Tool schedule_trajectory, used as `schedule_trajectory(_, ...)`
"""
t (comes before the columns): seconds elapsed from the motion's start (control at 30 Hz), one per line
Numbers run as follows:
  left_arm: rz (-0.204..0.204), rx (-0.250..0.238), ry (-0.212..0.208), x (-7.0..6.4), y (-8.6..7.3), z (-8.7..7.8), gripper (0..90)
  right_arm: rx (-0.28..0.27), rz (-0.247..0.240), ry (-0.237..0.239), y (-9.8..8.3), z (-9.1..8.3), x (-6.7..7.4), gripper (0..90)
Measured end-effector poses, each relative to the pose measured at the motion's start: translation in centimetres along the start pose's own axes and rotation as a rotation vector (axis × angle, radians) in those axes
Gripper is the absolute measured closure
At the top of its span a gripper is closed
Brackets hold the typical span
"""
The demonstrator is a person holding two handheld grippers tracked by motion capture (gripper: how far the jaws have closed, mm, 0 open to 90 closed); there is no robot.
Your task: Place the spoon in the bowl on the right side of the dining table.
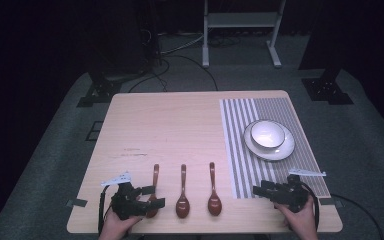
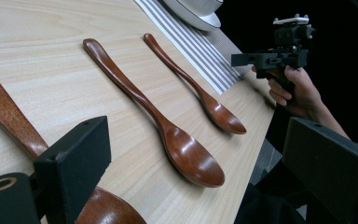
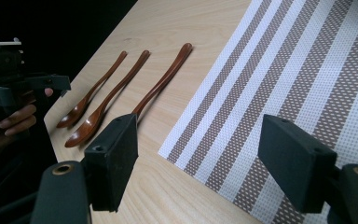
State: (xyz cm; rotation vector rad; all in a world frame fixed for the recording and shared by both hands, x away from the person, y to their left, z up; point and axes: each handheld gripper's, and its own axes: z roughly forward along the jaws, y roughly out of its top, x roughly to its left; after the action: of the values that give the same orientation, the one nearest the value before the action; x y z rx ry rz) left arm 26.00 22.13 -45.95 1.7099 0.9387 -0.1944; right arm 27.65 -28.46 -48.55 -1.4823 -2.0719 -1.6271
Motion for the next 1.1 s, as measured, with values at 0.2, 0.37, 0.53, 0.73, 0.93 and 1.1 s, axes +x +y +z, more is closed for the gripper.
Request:
schedule_trajectory(0.2, -0.001, 0.003, -0.004, -0.1, 0.0, 0.2, 6.6, 0.002, 0.0, 0.004, 0.4, 0.1, 0.2, 27.4)
schedule_trajectory(0.37, 0.003, -0.003, -0.012, -0.3, 0.0, 0.2, 6.6, 0.004, -0.008, 0.001, 0.6, 0.2, 0.5, 27.4)
schedule_trajectory(0.53, 0.001, 0.008, -0.023, -0.6, 0.0, 0.4, 6.6, 0.023, -0.018, -0.001, 1.1, 0.7, 0.8, 27.4)
schedule_trajectory(0.73, -0.001, 0.012, -0.026, -0.6, -0.1, 0.5, 6.6, 0.047, -0.021, 0.009, 1.6, 1.4, 1.1, 27.4)
schedule_trajectory(0.93, 0.001, 0.028, -0.039, -1.0, -0.1, 1.2, 6.7, 0.063, -0.039, 0.021, 2.4, 2.1, 1.7, 27.4)
schedule_trajectory(1.1, 0.002, 0.043, -0.043, -1.1, -0.2, 1.5, 6.6, 0.073, -0.044, 0.028, 2.8, 2.6, 2.0, 27.4)
